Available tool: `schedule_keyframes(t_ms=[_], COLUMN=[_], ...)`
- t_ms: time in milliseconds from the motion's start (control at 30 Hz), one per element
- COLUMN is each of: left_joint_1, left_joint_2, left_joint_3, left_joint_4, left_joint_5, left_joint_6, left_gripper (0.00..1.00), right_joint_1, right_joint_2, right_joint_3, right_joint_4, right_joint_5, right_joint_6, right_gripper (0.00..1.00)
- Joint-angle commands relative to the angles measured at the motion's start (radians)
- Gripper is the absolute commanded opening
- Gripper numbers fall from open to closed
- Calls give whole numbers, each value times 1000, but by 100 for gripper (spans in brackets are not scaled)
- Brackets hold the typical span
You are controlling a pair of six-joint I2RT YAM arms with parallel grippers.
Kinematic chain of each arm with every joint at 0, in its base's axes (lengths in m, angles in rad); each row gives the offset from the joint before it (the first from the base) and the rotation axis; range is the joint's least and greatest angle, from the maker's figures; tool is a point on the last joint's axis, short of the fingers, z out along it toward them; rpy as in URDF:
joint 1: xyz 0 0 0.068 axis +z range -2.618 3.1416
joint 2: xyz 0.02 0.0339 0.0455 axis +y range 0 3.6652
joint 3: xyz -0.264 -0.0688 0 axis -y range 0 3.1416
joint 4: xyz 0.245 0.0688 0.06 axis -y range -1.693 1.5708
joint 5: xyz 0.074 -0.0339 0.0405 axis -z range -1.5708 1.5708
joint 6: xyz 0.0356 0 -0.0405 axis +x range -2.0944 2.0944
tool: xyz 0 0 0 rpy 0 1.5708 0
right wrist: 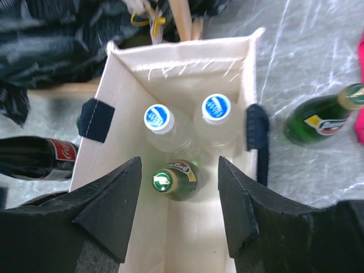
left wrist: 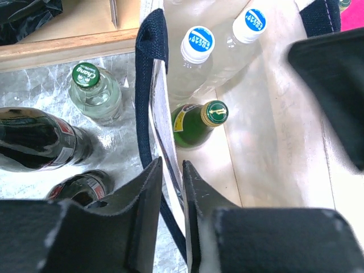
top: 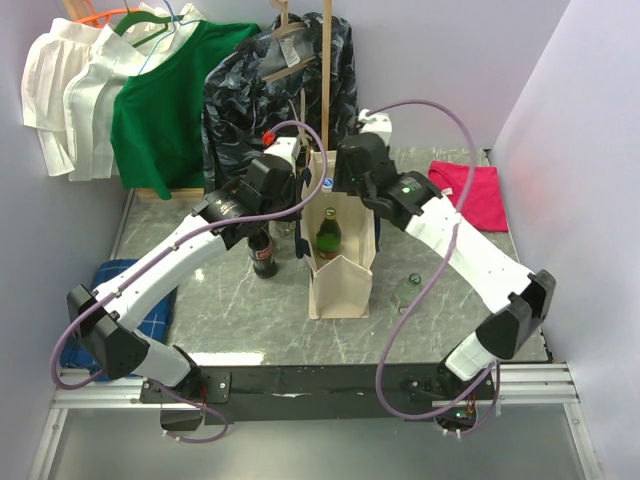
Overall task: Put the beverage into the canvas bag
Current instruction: Place the drink in the canvas bag.
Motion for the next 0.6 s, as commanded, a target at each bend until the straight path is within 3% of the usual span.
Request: schedule_keyframes(t_ms=[0,567], left_joint_1=[-3,-3], left_joint_2=[-32,-45], left_joint_3=[24,7], left_joint_4=[36,48], left_joint_5=[-5,-5], left_joint_6=[17,25], left_gripper=[30,43], right_joint_1=[-37,-298], right_joint_2=[-96,-179], right_joint_3=[17,-109], right_joint_4=[-5,-93], right_joint_5=[16,-53], right_joint_6=[2,48], right_gripper=[64,67])
